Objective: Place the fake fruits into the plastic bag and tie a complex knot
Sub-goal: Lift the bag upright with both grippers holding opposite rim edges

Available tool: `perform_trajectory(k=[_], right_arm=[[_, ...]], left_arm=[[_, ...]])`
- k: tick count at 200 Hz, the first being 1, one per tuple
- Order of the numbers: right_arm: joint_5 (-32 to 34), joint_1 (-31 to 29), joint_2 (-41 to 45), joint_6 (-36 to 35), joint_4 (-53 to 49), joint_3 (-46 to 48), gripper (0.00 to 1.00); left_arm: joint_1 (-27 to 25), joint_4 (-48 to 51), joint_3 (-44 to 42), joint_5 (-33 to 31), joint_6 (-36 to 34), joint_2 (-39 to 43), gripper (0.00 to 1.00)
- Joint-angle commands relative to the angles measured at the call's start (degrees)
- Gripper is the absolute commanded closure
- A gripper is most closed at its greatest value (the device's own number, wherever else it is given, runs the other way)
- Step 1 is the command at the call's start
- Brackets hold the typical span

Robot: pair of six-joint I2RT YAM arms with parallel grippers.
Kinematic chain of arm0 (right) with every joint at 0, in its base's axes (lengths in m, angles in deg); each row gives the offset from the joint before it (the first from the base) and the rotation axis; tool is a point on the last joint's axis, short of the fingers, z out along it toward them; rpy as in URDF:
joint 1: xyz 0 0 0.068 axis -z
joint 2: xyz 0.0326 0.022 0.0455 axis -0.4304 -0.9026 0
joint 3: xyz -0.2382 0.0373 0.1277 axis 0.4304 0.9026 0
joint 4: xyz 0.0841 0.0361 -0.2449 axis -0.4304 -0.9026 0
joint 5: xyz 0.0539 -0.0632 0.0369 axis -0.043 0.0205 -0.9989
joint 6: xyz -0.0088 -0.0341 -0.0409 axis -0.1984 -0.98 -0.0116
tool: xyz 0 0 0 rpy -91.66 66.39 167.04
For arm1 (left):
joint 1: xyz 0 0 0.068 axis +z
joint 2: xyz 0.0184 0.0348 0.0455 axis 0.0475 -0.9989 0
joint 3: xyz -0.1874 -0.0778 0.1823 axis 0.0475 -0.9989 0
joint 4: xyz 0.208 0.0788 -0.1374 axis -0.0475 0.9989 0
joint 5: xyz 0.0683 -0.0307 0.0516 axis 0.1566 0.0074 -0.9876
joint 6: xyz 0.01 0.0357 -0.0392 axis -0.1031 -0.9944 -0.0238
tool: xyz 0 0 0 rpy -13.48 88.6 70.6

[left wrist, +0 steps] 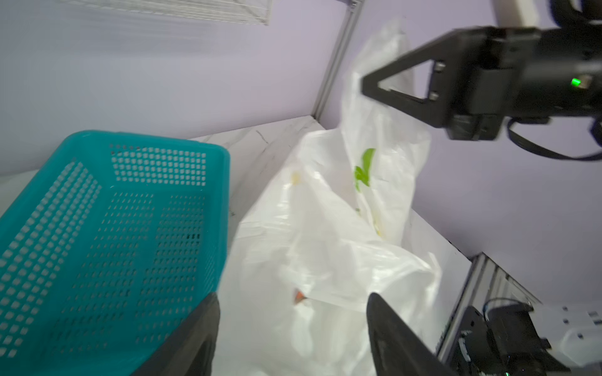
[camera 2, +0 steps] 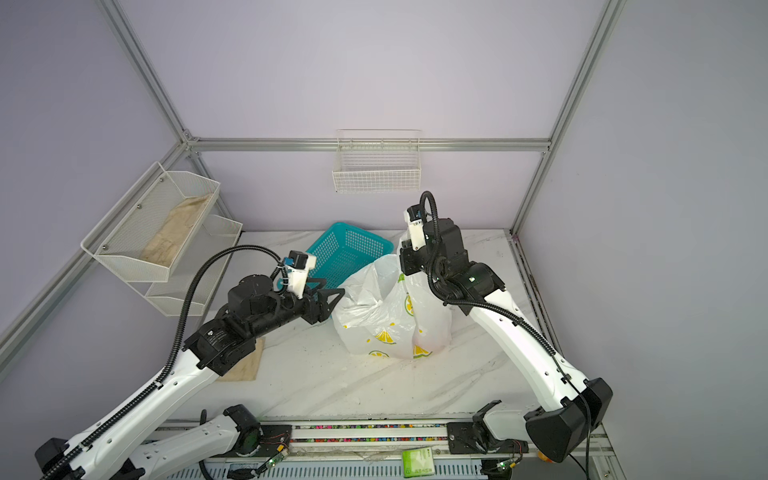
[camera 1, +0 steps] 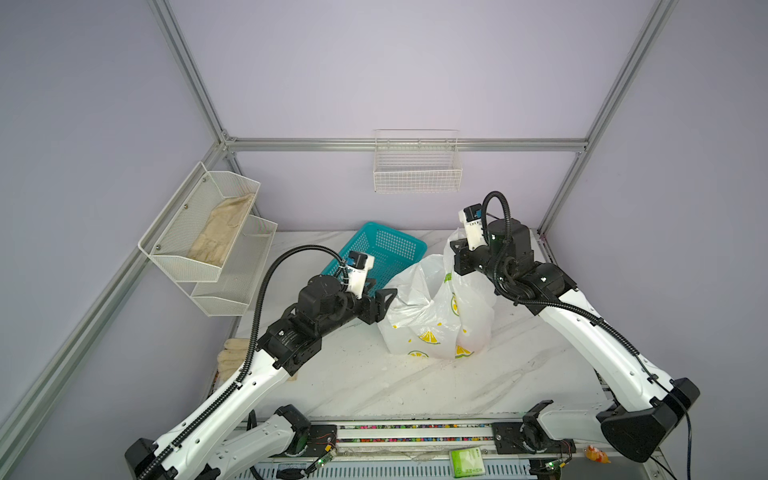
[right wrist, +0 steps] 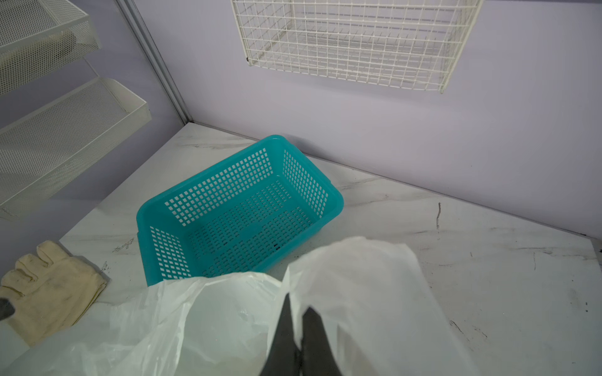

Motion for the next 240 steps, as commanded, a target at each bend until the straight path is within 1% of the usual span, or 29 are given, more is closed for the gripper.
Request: perform_trajectory(k=[1,10,21,44,67,79,111,130,155,171,181,191,201,210,223,240], right_arm=[[-0.4,0.2,0.4,-1.1,1.0,-0.8,1.00],[-0.4,0.2,0.4,-1.4,1.0,-0.9,1.00],[-0.5,0.4,0.4,-1.4,1.0,-1.0,1.00],[-0.7,0.4,0.2,-1.6,1.0,-1.1,1.00],[-0.9,0.5,0.1,-1.8,1.1,-0.8,1.00],[-1.2,0.6,0.0,-1.7,1.2,-0.5,1.00],[-1.5,0.7,0.2,-1.7,1.3,0.0,1.00],[-1.4,0.7,0.4,-1.6,1.2,0.0,1.00],[0.1,0.7,0.6,-1.7,0.9,0.3,1.00],[0.5,0.8,0.9,-1.7,1.0,0.6,1.00],[0.4,0.9,1.1,-1.7,1.1,0.6,1.00],[0.4,0.9,1.2,-1.6,1.0,0.7,1.00],[0.8,0.9,1.4,-1.6,1.0,0.7,1.00],[1.3,0.9,1.7,-1.5,0.9,0.6,1.00],[2.1,1.0,1.9,-1.4,0.9,0.1,1.00],[3.3,1.0,2.0,-1.5,1.4,-0.9,1.00]], left_arm=[[-8.0,4.3,10.6,-5.8,-16.3,-3.7,0.33],[-10.8,6.7,12.5,-8.8,-19.3,-5.6,0.32],[-13.5,8.8,14.1,-12.1,-23.2,-7.7,0.29],[-17.6,10.2,16.2,-16.2,-29.1,-11.6,0.23],[-18.8,9.8,19.4,-21.0,-32.8,-15.7,0.22],[-18.9,9.2,21.0,-22.9,-34.9,-17.6,0.24],[-19.0,4.9,22.2,-27.3,-38.6,-20.9,0.36],[-19.0,3.0,21.9,-27.5,-40.1,-22.2,0.40],[-18.9,1.5,21.9,-28.7,-41.4,-23.9,0.52],[-18.9,-0.2,21.2,-29.2,-42.0,-23.9,0.62],[-18.8,-1.7,21.1,-29.9,-42.0,-23.9,0.73],[-18.9,-2.4,21.2,-30.1,-41.8,-23.9,0.81],[-18.7,-2.7,21.7,-30.2,-40.8,-24.0,0.88],[-18.5,-2.9,22.2,-30.0,-39.3,-23.9,0.92],[-17.6,-3.5,22.9,-29.1,-35.5,-23.2,1.00],[-15.6,-4.4,24.7,-27.0,-27.6,-21.0,1.00]])
